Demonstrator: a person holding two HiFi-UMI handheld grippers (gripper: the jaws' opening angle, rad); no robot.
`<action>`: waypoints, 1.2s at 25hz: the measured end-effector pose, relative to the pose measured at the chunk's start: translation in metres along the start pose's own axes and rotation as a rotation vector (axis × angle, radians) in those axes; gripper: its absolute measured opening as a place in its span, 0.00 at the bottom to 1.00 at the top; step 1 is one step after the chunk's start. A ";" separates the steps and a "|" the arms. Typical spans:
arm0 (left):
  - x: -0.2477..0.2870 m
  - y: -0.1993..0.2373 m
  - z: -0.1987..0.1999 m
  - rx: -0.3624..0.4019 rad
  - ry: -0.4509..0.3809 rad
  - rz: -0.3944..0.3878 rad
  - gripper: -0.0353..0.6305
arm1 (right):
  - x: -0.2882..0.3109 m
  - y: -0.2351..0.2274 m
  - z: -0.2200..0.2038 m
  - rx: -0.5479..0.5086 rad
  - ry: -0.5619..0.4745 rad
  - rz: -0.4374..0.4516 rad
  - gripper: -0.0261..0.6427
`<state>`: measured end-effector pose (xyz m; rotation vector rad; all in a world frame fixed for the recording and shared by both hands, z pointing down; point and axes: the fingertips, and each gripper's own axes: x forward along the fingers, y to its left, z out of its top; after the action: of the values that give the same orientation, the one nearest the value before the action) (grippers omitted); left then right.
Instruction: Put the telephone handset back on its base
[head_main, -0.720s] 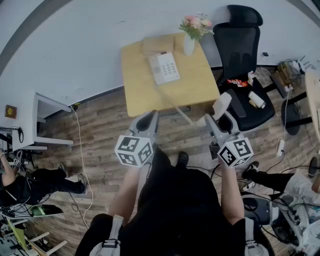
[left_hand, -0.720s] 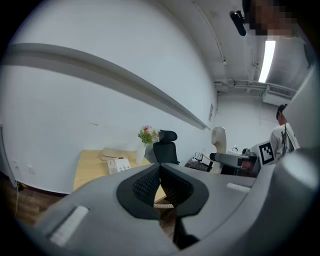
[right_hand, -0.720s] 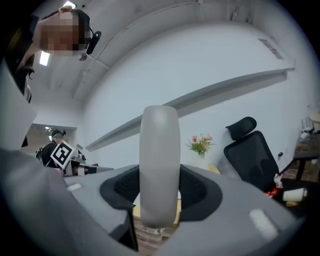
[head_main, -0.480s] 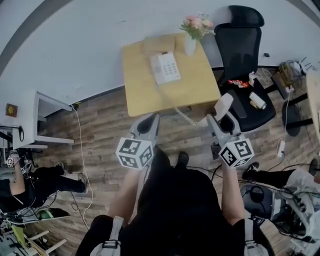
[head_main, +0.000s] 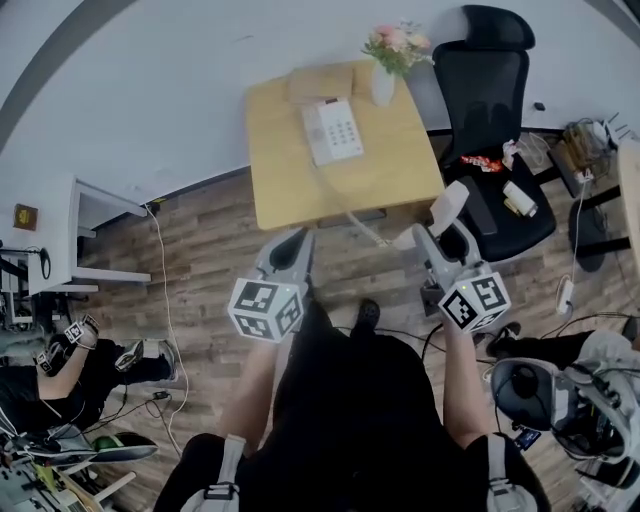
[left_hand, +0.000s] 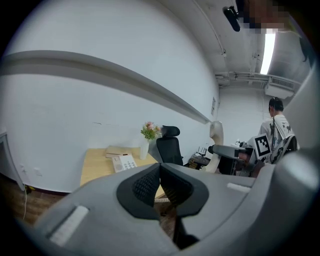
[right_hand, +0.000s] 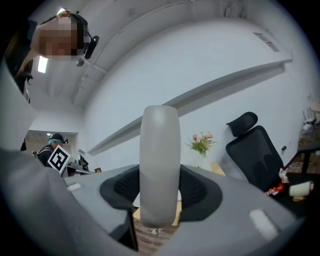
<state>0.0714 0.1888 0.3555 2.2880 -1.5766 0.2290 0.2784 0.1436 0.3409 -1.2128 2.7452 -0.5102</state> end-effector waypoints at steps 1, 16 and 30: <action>0.001 0.004 0.000 -0.004 0.002 0.001 0.07 | 0.002 0.000 0.000 -0.008 0.000 -0.003 0.36; 0.029 0.089 0.030 0.020 0.016 -0.062 0.06 | 0.091 0.013 -0.005 -0.008 0.044 -0.070 0.36; 0.053 0.207 0.038 0.043 0.074 -0.116 0.07 | 0.188 0.042 -0.034 0.000 0.123 -0.178 0.36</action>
<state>-0.1035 0.0627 0.3776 2.3662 -1.4104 0.3173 0.1143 0.0408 0.3670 -1.4821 2.7501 -0.6214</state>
